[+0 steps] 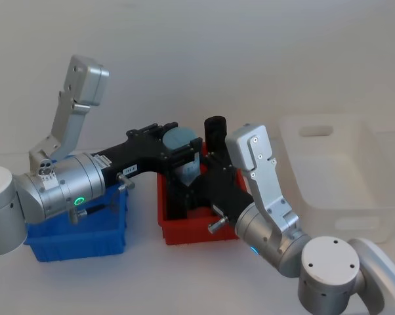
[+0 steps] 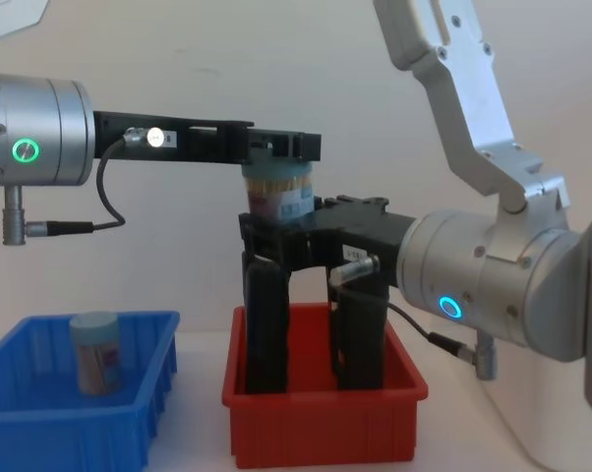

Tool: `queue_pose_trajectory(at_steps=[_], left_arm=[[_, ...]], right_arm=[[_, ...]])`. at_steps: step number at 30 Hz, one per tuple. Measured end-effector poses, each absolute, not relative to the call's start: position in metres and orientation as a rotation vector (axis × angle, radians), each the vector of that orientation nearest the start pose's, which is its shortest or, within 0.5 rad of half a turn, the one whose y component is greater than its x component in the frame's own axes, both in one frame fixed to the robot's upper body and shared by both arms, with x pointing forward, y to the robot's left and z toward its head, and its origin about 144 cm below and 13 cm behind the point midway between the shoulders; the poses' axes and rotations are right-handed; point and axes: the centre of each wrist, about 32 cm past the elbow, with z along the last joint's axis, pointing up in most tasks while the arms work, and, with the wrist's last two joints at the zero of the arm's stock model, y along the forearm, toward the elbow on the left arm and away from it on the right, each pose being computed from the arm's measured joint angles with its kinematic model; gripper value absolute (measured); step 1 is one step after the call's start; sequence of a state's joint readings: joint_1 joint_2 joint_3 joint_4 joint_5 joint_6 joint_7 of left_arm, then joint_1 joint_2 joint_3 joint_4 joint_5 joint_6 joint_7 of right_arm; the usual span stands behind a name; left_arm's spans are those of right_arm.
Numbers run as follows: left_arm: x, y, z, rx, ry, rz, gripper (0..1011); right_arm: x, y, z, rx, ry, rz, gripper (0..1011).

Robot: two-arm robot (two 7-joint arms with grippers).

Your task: Pick the cotton swabs from the blue box and place them into the white box.

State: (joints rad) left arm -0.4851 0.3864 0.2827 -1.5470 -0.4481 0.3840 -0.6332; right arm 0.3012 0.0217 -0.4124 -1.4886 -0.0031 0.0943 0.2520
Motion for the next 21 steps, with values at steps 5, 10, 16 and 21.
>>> queue_pose_trajectory(at_steps=[5, 10, 16, 21], left_arm=[[0.5591, 0.2579, 1.3027, 0.063, 0.009, 0.686, 799], [0.5591, 0.2578, 1.3027, 0.064, 0.009, 0.686, 939], [0.5591, 0.2579, 1.3027, 0.064, 0.009, 0.686, 1004], [0.5591, 0.2579, 1.3027, 0.064, 0.009, 0.686, 1004]], right_arm=[[0.5147, -0.102, 1.2162, -0.021, -0.176, -0.919, 639], [0.5148, -0.1017, 1.2163, -0.021, -0.178, -0.92, 639], [0.5141, -0.1015, 1.2163, -0.022, -0.181, -0.925, 639], [0.5124, -0.102, 1.2164, -0.022, -0.182, -0.934, 639]])
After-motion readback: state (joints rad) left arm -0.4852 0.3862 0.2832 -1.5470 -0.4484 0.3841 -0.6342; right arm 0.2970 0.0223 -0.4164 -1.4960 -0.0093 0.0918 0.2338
